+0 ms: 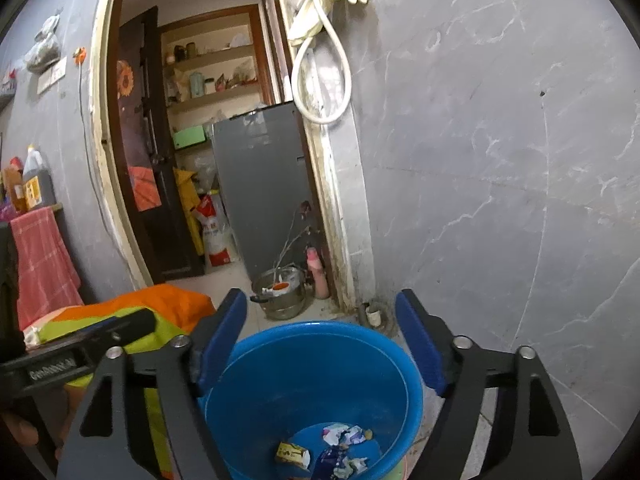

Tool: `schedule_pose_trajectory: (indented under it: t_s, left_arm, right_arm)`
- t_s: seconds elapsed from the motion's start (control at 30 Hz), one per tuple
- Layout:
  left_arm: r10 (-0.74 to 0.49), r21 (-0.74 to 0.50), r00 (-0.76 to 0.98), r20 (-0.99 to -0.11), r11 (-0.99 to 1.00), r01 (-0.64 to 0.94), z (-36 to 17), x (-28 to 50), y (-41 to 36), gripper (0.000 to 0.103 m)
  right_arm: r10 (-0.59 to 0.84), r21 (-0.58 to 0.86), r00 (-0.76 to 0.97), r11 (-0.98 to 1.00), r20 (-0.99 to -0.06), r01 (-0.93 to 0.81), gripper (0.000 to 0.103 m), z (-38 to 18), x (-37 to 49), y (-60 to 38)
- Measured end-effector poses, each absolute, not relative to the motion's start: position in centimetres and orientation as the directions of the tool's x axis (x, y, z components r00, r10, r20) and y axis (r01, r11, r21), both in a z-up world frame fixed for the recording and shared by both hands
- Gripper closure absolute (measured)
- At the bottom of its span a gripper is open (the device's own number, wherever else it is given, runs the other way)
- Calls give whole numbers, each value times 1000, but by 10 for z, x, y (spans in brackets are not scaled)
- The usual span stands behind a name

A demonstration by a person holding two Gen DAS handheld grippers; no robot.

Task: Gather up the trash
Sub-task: 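Move both open grippers back over the remaining trash on the blanket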

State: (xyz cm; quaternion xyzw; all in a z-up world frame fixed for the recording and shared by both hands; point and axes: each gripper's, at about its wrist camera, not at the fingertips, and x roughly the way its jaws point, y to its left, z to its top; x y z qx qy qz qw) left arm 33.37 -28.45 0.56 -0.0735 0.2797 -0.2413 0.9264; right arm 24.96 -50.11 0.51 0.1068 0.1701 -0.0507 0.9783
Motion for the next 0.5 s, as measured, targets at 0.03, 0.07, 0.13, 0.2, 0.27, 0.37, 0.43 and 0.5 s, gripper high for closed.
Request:
schedule_pose_trajectory:
  t_s: [0.03, 0.07, 0.13, 0.2, 0.27, 0.37, 0.43, 0.5]
  left_arm:
    - [-473, -268, 745, -470, 881, 390, 9, 332, -280, 6]
    - [-456, -266, 765, -455, 889, 372, 14, 330, -273, 2]
    - [-443, -263, 783, -436, 895, 360, 22, 326, -264, 2]
    - [-402, -230, 810, -427, 915, 333, 30, 323, -255, 2]
    - [-369, -200, 830, -417, 929, 313, 37, 318, -247, 2]
    - [-353, -193, 844, -403, 935, 298, 40, 309, -231, 2]
    - [-336, -186, 854, -397, 941, 284, 42, 301, -219, 2]
    - [-320, -178, 861, -395, 946, 269, 43, 295, -210, 2]
  right_arm:
    - [-64, 194, 938, 971, -341, 137, 18, 7, 249, -501]
    - [-64, 199, 939, 970, -338, 138, 13, 9, 247, -501]
    - [-56, 210, 942, 969, -332, 132, 0, 12, 243, -500]
    - [-46, 215, 946, 969, -320, 120, 0, 17, 240, -497]
    - [-38, 212, 948, 971, -316, 109, 0, 22, 237, -492]
    - [-28, 201, 951, 975, -309, 94, 0, 28, 232, -483]
    - [-24, 193, 952, 977, -304, 86, 0, 33, 230, -475]
    - [-16, 186, 954, 980, -300, 74, 0, 37, 227, -467]
